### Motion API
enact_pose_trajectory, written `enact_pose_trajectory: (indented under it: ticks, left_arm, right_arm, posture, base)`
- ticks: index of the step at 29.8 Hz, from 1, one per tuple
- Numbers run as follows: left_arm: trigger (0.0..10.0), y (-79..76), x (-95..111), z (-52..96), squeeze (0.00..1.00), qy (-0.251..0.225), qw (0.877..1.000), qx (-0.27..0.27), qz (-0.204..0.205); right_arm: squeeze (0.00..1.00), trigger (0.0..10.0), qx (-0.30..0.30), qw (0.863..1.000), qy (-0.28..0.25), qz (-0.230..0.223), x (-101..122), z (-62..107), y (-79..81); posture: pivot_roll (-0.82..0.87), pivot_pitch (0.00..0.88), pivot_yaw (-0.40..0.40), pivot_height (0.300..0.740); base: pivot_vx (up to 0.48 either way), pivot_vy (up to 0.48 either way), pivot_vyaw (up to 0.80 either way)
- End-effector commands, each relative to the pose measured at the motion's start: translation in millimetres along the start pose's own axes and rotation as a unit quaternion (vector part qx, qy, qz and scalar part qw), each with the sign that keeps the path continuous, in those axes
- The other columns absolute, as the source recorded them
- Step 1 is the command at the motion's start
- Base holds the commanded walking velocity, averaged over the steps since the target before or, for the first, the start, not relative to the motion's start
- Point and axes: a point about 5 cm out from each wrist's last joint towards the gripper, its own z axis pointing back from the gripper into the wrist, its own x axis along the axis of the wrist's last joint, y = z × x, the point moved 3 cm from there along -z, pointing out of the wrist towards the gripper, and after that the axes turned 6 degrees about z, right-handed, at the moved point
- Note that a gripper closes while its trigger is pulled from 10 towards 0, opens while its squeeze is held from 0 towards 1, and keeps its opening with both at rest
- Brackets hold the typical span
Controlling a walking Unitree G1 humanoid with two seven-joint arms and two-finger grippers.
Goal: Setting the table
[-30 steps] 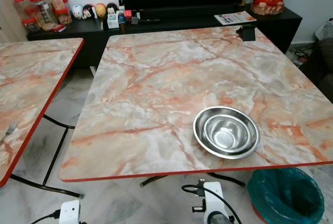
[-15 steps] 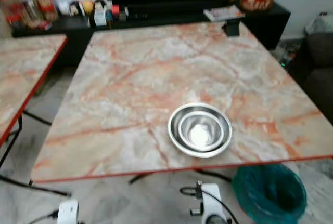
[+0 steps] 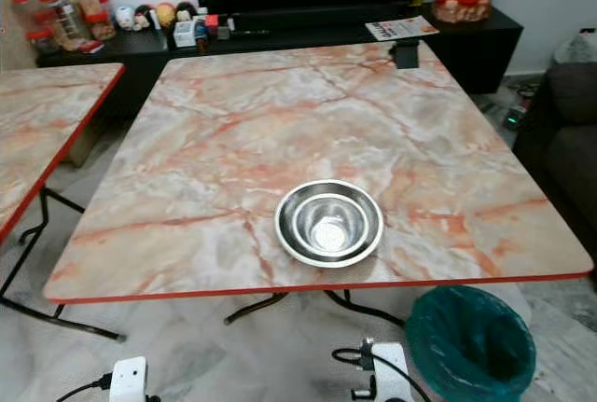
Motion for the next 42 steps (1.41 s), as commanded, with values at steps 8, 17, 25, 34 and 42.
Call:
enact_pose_trajectory:
  ticks: [8, 17, 25, 34, 42]
  left_arm:
    - [10.0, -1.0, 1.0, -0.5, 0.00, 0.004, 1.000, -0.008, -0.012]
    - [10.0, -2.5, 5.4, -1.3, 0.00, 0.002, 1.000, -0.017, -0.026]
    - [10.0, -5.4, 9.1, -2.1, 0.00, 0.000, 0.999, -0.024, -0.036]
    - [10.0, -8.0, 14.2, -2.9, 0.00, -0.007, 0.999, -0.029, -0.038]
    - [10.0, -8.8, 15.6, -3.0, 0.00, -0.010, 0.999, -0.028, -0.031]
  right_arm:
    - [0.00, 10.0, -0.137, 0.989, -0.005, -0.045, -22.2, 13.0, -44.7]
    - [0.00, 10.0, -0.334, 0.939, -0.071, -0.048, -18.0, 39.8, -87.1]
    - [0.00, 10.0, -0.487, 0.860, -0.128, -0.083, 1.1, 73.7, -122.3]
    - [0.00, 10.0, -0.511, 0.809, -0.289, -0.034, 101.3, 101.4, -134.6]
    - [0.00, 10.0, -0.455, 0.775, -0.438, 0.025, 207.9, 135.7, -113.7]
  posture:
    - [-0.06, 0.063, 0.077, 0.740]
    - [-0.11, 0.073, 0.100, 0.740]
    - [-0.13, 0.077, 0.110, 0.740]
    - [-0.13, 0.065, 0.111, 0.740]
    - [-0.11, 0.056, 0.097, 0.740]
  base:
    - [0.000, 0.000, 0.00]
    - [0.000, 0.000, 0.00]
    - [0.000, 0.000, 0.00]
    - [0.000, 0.000, 0.00]
    - [0.000, 0.000, 0.00]
